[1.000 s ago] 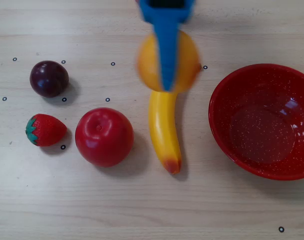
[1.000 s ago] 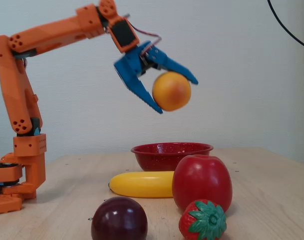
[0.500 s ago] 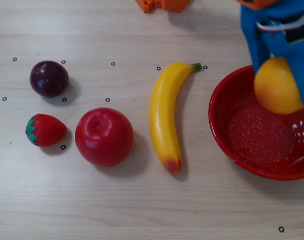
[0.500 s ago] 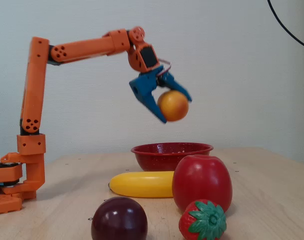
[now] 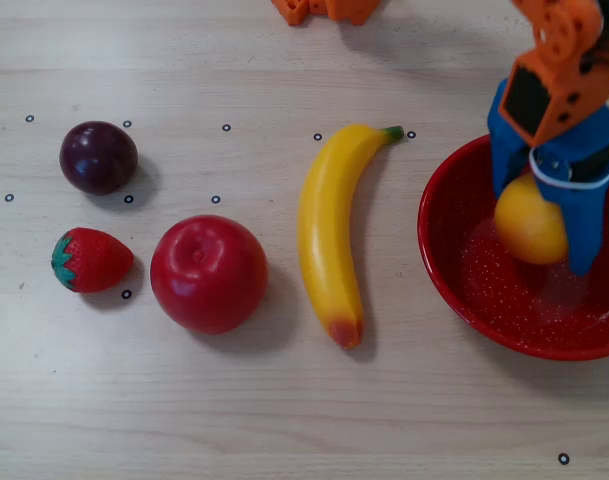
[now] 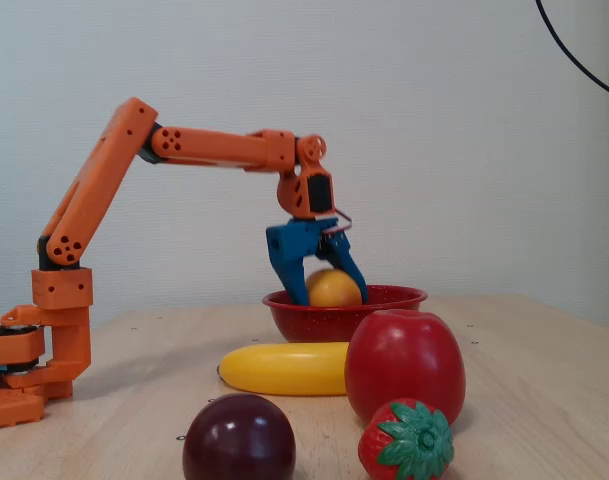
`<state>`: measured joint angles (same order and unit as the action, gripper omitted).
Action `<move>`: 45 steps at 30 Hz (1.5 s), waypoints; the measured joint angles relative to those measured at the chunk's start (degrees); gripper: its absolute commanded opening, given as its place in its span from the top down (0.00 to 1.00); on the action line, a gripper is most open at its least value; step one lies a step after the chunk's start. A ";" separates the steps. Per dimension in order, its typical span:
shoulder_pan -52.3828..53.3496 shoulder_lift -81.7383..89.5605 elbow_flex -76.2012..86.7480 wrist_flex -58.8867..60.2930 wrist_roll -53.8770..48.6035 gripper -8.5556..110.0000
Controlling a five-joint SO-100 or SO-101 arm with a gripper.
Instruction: Put the peach in the red bowl.
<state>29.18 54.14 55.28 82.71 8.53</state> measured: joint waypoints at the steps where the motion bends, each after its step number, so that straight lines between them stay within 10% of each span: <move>1: 0.00 -0.44 -0.09 0.00 0.00 0.48; 8: 0.00 -2.29 -5.63 2.55 0.00 0.44; 19: -2.20 21.09 -0.88 1.14 -1.41 0.93; 45: -27.07 100.63 85.34 -26.63 -2.11 0.93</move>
<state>2.11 154.78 140.62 56.07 6.42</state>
